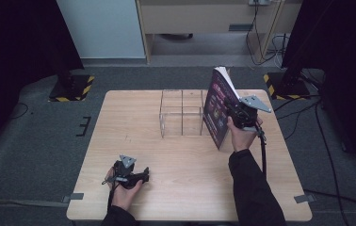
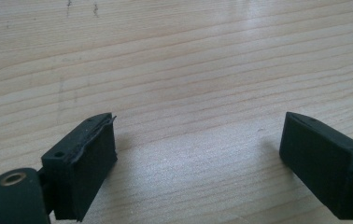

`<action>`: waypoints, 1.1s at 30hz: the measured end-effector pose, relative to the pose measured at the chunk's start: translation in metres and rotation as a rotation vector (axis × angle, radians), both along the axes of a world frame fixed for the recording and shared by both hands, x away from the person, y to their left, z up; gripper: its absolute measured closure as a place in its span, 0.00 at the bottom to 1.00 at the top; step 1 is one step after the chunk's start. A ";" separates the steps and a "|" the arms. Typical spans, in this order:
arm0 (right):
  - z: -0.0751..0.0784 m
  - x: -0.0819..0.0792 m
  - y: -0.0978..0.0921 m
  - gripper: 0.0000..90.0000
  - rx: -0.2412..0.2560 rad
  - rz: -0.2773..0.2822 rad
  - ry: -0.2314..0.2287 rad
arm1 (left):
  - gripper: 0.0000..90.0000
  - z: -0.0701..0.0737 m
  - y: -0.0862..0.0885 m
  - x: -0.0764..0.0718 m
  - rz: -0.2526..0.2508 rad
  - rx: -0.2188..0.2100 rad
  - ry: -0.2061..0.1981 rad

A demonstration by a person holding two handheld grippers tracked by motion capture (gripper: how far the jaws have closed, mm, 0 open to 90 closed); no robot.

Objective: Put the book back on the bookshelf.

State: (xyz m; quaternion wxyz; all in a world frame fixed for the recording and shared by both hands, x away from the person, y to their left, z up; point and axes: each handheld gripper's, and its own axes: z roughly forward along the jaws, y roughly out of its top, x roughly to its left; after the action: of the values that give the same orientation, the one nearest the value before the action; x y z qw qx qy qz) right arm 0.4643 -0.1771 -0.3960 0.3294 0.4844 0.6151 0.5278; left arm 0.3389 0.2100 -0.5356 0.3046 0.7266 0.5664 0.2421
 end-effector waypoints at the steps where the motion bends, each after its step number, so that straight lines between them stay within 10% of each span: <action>1: -0.001 0.001 0.000 0.85 0.000 -0.004 0.009 | 0.11 0.000 0.000 0.000 0.000 0.000 0.000; 33: -0.013 0.004 0.012 0.84 -0.014 -0.085 -0.055 | 0.11 0.000 0.000 0.000 -0.002 0.000 0.001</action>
State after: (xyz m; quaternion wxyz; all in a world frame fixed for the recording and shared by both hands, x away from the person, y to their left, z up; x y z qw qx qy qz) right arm 0.4681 -0.1651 -0.4087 0.3716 0.4932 0.5882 0.5222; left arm 0.3390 0.2100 -0.5356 0.3046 0.7271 0.5659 0.2415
